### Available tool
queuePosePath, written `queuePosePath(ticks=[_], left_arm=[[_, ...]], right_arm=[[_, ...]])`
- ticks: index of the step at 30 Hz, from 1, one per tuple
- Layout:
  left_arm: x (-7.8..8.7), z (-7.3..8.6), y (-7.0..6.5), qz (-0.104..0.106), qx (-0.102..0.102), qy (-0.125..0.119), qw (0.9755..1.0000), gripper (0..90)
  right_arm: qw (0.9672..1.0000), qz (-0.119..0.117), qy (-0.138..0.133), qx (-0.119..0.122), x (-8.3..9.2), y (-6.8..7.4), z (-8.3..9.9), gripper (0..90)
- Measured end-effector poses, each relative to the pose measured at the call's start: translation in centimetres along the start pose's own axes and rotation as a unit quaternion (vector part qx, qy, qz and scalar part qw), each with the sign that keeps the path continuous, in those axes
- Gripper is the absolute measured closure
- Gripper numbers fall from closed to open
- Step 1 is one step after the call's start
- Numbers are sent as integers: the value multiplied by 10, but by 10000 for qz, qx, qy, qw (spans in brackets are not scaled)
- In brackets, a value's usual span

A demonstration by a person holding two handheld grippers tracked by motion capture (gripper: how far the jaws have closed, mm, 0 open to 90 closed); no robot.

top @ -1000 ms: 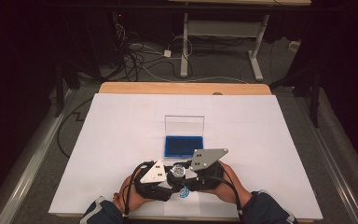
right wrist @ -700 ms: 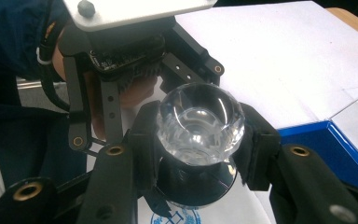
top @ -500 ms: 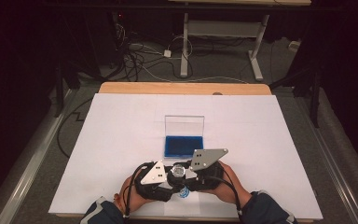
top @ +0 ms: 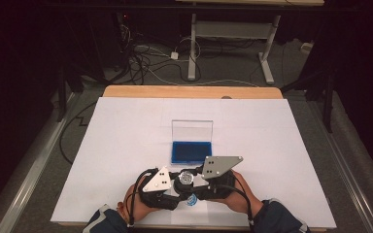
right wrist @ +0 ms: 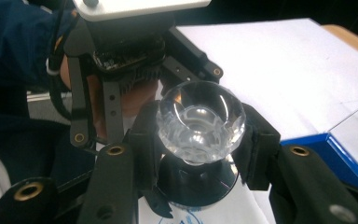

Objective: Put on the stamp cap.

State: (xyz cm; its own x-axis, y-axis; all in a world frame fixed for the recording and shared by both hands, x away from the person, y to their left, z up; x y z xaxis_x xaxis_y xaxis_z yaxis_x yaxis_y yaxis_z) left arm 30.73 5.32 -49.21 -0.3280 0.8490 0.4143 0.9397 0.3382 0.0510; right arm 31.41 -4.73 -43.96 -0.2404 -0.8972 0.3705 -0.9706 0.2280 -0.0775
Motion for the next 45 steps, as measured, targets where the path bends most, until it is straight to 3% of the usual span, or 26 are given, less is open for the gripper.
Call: queuePosePath(ticks=[5, 6, 9, 10, 13, 15, 17, 23, 30, 36, 39, 41, 45], left_arm=[[1, 0, 0, 15, 23, -16, 10000, 359], [2, -1, 1, -35, -34, 6, 10000, 359], [6, -2, 5, -38, 89, -103, 9999, 355], [9, -3, 8, -49, 243, -183, 9995, 339], [11, -5, 9, -100, 46, -85, 9999, 335], [9, -3, 9, -44, 144, -107, 9998, 335], [9, -1, 9, -147, -31, 53, 9999, 335], [9, -2, 9, -100, 40, -76, 9999, 334], [5, 0, 6, -26, 19, -157, 9999, 333], [-1, 6, 4, -128, -159, 75, 9998, 330], [-2, 7, 5, -160, -150, 74, 9997, 329], [-4, 9, 6, -202, -128, 160, 9996, 258], [-6, 11, 5, -170, -151, 183, 9996, 260]], right_arm=[[10000, 19, 10, 86, -1, 2, 1, 569], [10000, 19, -43, 7, 0, 1, 0, 570], [9999, 49, -89, -30, 1, -1, 0, 570], [10000, 48, -68, -30, 1, -1, 1, 571], [9999, 90, -96, 2, 1, -1, 2, 572], [9999, 95, -13, 130, -1, 0, 1, 571], [9999, 90, -7, 94, -3, 1, 3, 572], [9998, 105, 9, 160, -3, 0, 2, 571], [10000, 35, -24, 12, -2, -1, 1, 570], [10000, 0, -31, -48, -2, -2, 1, 570], [10000, -7, -41, -70, -1, -2, 1, 570], [10000, -25, -38, -81, -1, -2, 1, 570], [9999, -21, -8, -99, -2, -2, 2, 570]])
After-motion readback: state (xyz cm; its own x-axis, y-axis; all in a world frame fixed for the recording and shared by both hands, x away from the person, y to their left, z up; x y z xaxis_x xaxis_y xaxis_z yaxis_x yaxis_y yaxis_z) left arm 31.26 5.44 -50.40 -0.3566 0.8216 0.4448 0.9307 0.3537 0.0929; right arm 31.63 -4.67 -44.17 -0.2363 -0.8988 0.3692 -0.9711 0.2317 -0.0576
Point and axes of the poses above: each handheld gripper's, and its own axes: x roughly backward along the jaws, z roughly out of its underside, y roughly to its left, the point moved 7 cm from there along -x, roughly forward along the jaws, and after that the axes turned 8 degrees about -y, right-handed, at the moved point
